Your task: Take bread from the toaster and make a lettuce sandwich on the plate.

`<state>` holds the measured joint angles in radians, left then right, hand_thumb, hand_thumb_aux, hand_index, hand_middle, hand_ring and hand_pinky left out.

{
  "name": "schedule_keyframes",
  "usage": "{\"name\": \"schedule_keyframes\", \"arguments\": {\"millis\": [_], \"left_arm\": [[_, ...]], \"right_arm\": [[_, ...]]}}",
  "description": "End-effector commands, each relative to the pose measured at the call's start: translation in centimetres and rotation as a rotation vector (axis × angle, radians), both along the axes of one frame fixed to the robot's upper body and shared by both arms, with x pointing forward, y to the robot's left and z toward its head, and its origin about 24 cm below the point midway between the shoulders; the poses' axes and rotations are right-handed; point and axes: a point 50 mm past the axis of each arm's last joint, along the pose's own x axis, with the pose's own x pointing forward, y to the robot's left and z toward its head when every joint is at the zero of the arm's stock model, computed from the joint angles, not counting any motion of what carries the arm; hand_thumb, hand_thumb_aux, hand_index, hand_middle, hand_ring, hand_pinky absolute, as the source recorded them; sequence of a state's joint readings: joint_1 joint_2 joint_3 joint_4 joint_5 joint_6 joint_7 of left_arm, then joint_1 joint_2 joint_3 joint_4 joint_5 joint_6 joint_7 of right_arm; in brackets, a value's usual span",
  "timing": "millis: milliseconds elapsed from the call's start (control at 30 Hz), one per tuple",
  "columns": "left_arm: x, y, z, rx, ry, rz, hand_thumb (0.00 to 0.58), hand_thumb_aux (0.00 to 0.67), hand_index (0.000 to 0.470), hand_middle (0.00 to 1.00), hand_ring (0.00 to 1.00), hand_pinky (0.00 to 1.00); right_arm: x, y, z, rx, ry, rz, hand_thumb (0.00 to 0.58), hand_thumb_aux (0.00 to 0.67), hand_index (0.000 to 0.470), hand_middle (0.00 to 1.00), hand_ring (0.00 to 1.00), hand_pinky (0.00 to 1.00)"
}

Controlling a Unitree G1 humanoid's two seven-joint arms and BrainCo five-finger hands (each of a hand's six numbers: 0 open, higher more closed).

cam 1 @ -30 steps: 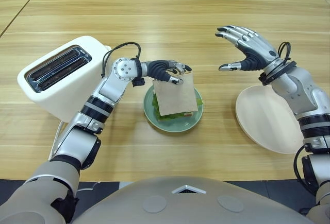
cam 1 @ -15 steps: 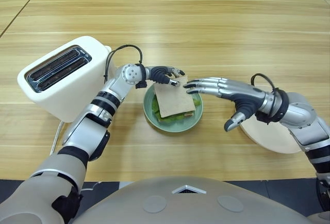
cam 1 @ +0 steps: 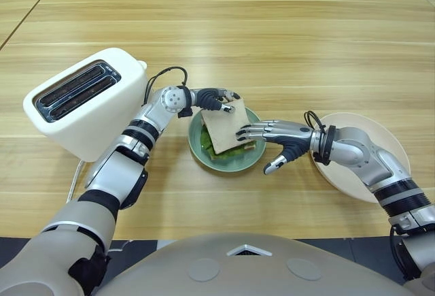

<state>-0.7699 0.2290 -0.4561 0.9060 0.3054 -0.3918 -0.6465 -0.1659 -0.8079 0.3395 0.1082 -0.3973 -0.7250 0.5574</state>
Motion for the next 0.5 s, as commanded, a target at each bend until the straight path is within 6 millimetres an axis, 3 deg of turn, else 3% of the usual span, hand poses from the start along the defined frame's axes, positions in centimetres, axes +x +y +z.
{"name": "schedule_keyframes", "arguments": {"millis": [33, 67, 133, 267, 367, 467, 500], "left_arm": [[0.5, -0.7, 1.3, -0.038, -0.063, -0.006, 0.438, 0.339, 0.238, 0.0, 0.0, 0.0], [0.9, -0.7, 2.0, -0.069, -0.091, 0.023, 0.0, 0.0, 0.0, 0.0, 0.0, 0.0], [2.4, -0.2, 4.8, -0.185, -0.214, 0.151, 0.0, 0.0, 0.0, 0.0, 0.0, 0.0], [4.7, 2.5, 10.2, -0.397, -0.442, 0.427, 0.0, 0.0, 0.0, 0.0, 0.0, 0.0], [4.1, 3.6, 11.4, -0.512, -0.454, 0.434, 0.0, 0.0, 0.0, 0.0, 0.0, 0.0], [2.1, 4.4, 11.0, -0.604, -0.351, 0.364, 0.0, 0.0, 0.0, 0.0, 0.0, 0.0], [1.2, 4.6, 10.6, -0.621, -0.305, 0.326, 0.248, 0.163, 0.114, 0.19, 0.19, 0.19]], "right_arm": [[-1.3, -1.5, -3.9, -0.24, 0.144, -0.03, 0.0, 0.0, 0.0, 0.0, 0.0, 0.0], [-1.4, -1.5, -4.0, -0.248, 0.146, -0.023, 0.0, 0.0, 0.0, 0.0, 0.0, 0.0], [-1.6, -1.3, -4.1, -0.251, 0.148, -0.011, 0.0, 0.0, 0.0, 0.0, 0.0, 0.0], [-1.5, -1.1, -4.1, -0.241, 0.142, -0.01, 0.0, 0.0, 0.0, 0.0, 0.0, 0.0], [-0.6, -0.4, -3.0, -0.131, 0.09, -0.017, 0.0, 0.0, 0.0, 0.0, 0.0, 0.0], [0.7, 0.8, 0.1, 0.118, 0.017, -0.044, 0.0, 0.0, 0.0, 0.0, 0.0, 0.0], [0.9, 1.1, 1.4, 0.211, -0.005, -0.05, 0.172, 0.108, 0.076, 0.32, 0.32, 0.32]]}}
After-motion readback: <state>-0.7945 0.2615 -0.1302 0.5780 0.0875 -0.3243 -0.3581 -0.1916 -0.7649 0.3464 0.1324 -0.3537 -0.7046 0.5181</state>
